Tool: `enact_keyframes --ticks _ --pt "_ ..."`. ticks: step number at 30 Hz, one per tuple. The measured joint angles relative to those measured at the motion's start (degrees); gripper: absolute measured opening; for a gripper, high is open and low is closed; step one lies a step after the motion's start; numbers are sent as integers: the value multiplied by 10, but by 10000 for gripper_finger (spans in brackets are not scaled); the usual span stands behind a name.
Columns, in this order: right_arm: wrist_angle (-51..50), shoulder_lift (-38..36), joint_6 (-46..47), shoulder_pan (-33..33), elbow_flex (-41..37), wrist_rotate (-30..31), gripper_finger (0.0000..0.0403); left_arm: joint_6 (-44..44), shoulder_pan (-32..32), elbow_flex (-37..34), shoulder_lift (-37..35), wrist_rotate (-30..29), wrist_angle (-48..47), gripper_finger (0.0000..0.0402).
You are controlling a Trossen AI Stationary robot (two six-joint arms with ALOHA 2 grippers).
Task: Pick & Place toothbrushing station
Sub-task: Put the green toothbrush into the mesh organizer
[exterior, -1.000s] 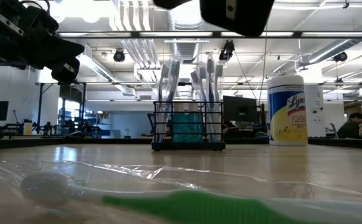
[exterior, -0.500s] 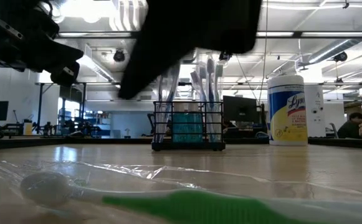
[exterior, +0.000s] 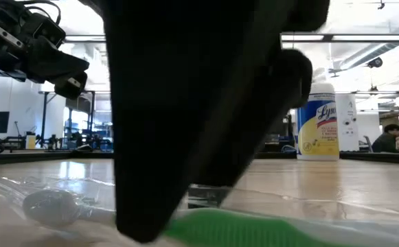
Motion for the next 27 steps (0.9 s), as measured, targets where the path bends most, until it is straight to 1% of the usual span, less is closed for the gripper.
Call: enact_keyframes --ticks 4,7,10,14,15,17,20,22,24,27 --pt "7 -3 0 0 -30 -1 203 0 0 0 0 0 0 7" --pt "10 -4 -2 -3 -42 1 184 2 0 0 0 0 0 7" --pt "5 -5 -3 -6 -44 6 135 2 0 0 0 0 0 7" --pt "-8 -7 -37 -10 -38 17 39 2 0 0 0 0 0 7" --pt "-13 -8 -47 -11 -35 24 27 2 0 0 0 0 -1 7" --pt "-25 -11 -59 -11 -32 45 24 0 0 0 0 2 -3 7" --pt "-42 -28 -91 -16 -31 89 23 7 0 0 0 38 -11 7" --pt "-50 -52 -122 -18 -29 128 22 16 0 0 0 51 -11 7" --pt "-47 -83 -157 -17 -28 162 21 18 0 0 -1 51 -10 7" --pt "-46 -126 -213 -14 -32 230 20 29 0 0 -1 50 -10 7"
